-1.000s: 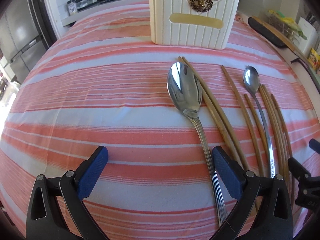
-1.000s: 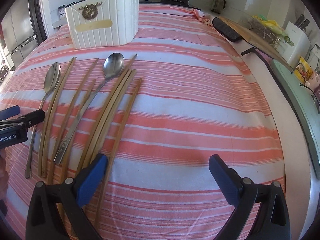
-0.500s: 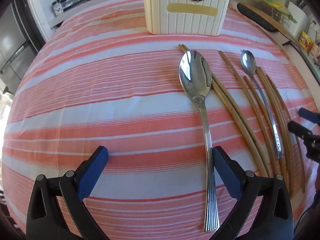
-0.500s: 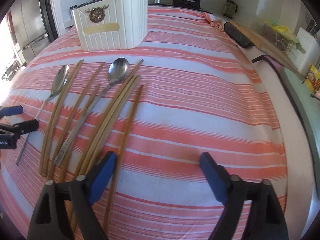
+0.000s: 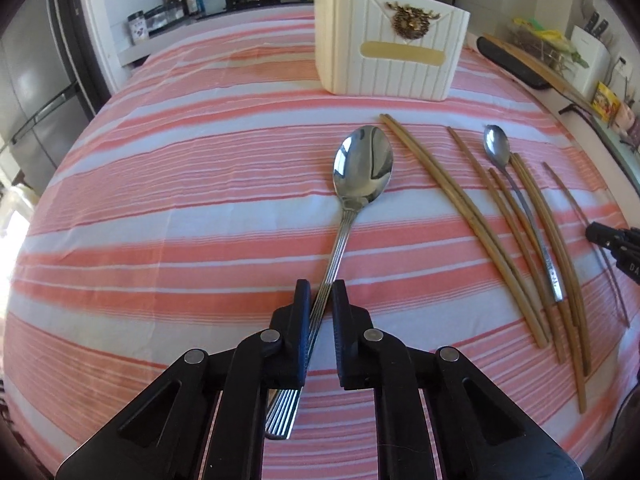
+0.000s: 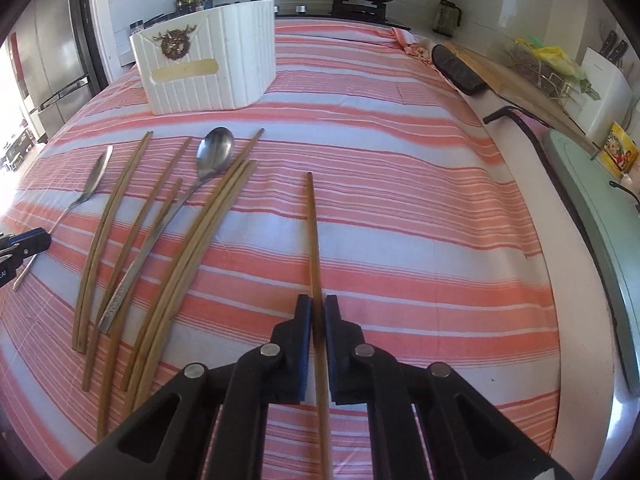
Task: Organize utensils
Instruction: 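Grasp a metal spoon by its handle with the left tool while the right tool grasps a wooden chopstick, then lift and carry the spoon with the left tool while the right tool carries the chopstick into the white holder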
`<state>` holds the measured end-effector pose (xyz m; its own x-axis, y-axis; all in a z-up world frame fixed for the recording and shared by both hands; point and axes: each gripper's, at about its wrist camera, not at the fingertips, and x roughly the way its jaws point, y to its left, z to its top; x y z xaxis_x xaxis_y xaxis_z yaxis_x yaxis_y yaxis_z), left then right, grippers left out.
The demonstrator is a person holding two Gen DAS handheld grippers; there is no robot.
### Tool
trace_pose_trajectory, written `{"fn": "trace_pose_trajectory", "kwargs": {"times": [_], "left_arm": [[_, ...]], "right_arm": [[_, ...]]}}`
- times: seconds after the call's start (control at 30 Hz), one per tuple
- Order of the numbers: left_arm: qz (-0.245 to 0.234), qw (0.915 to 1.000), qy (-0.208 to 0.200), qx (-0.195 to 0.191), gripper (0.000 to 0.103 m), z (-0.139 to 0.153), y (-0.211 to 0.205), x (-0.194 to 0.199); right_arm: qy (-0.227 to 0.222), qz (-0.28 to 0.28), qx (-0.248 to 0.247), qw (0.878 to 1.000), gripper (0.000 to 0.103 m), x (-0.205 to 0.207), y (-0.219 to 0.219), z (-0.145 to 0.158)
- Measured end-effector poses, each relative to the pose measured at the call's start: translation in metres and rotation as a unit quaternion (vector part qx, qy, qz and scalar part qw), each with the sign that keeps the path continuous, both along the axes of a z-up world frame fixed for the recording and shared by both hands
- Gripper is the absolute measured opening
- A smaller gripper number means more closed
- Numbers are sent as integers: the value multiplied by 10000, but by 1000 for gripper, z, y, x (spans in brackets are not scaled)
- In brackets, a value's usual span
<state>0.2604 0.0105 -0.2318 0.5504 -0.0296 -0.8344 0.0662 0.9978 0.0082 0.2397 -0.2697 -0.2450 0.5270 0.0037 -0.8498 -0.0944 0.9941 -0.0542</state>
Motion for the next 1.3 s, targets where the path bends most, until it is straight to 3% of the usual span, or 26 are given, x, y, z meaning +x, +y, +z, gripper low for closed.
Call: {"fn": "trace_pose_trajectory", "kwargs": {"times": [0.17,0.27,0.33,0.4,0.5,0.57,0.7,0.77,0.8,0.83,0.87,0.97,1.1,1.3], "left_arm": [[306,9994,91,104,10,1,39,-6],[240,9994,242,-84,21,2,55,0],[88,9986,410,-323,73,1,60,6],[-85,9975,524,-465,87,1,59,14],[-336,9975,616,-94,87,-3,45,30],[-460,9969,616,178,87,-7,38,41],[-482,9965,677,67,86,-7,36,69],[-543,9963,665,34,80,-7,33,85],[-598,9963,614,35,65,-5,31,92],[-658,9963,557,9,41,-3,29,97],[-686,9960,564,6,41,-1,29,99],[-644,9963,556,-135,41,3,33,106],[-608,9971,31,-452,41,40,45,88],[-660,9916,-656,-896,41,96,66,44]], "right_arm": [[82,-313,-30,9995,6,-8,-31,2],[209,-256,0,9995,6,-6,-39,3],[321,-143,66,9994,8,-2,-41,3],[475,-82,291,9984,15,6,-45,4],[797,-7,768,9939,27,19,-52,5],[1001,82,821,9916,28,28,-52,5],[1150,285,532,9915,28,49,-42,1],[1130,282,424,9923,28,66,-37,0],[1154,289,395,9921,27,76,-34,-2],[1127,310,326,9926,21,86,-30,-2],[1117,290,239,9930,6,95,-29,-2],[1120,49,484,9925,6,116,-30,0],[415,81,875,9953,6,111,-27,45],[-635,427,1274,9889,6,71,-14,126]]}}
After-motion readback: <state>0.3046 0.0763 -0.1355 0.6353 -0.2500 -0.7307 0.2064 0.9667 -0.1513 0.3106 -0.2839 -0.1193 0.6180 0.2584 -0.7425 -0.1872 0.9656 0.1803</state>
